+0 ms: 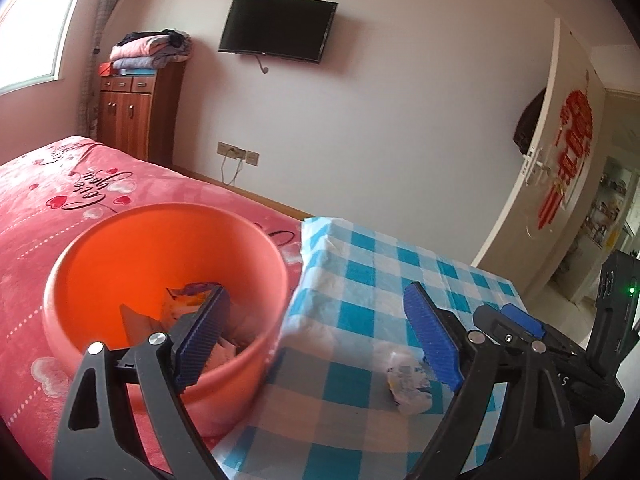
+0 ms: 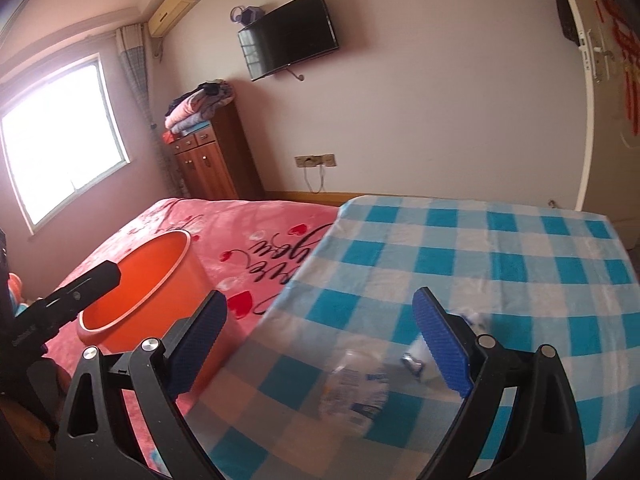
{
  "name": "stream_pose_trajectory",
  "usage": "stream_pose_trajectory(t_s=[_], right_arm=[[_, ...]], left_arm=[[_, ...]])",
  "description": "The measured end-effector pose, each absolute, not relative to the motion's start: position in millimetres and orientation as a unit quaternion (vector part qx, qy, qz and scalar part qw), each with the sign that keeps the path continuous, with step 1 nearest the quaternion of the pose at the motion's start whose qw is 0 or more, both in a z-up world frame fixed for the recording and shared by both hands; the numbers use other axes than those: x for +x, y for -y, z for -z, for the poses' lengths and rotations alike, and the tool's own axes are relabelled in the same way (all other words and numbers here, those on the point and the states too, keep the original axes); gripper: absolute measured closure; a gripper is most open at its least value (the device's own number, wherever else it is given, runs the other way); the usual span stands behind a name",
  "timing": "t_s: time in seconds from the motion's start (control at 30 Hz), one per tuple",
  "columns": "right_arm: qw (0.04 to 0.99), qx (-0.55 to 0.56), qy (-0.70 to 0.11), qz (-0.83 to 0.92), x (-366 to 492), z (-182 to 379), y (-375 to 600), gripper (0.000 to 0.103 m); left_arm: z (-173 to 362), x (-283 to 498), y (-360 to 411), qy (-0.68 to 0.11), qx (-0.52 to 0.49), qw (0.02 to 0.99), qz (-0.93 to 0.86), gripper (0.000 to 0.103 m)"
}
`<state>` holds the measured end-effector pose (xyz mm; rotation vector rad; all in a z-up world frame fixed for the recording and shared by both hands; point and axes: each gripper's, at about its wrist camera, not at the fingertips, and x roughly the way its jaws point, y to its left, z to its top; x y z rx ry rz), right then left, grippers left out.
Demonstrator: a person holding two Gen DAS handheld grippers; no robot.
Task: Collect trash
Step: 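Return both tools to the table over the white bottle and wipes packet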
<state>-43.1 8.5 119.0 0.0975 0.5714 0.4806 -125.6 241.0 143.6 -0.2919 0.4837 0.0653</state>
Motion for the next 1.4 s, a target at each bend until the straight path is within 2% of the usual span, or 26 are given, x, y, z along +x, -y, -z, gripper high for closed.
stream_pose_trajectory(t_s=[0.87,1.4], right_arm=[[0.951,0.019,-0.268,-0.152,-48,-87,65,0.009],[0.946,0.066,-0.296,-0.114,-33,-57,131,0.009]], left_arm=[[-112,-104,-138,-0.303,-0.073,0.949,0.044,0.014],[-69,-78,-90,-0.366,-0.053,0.926,0.073,0.014]])
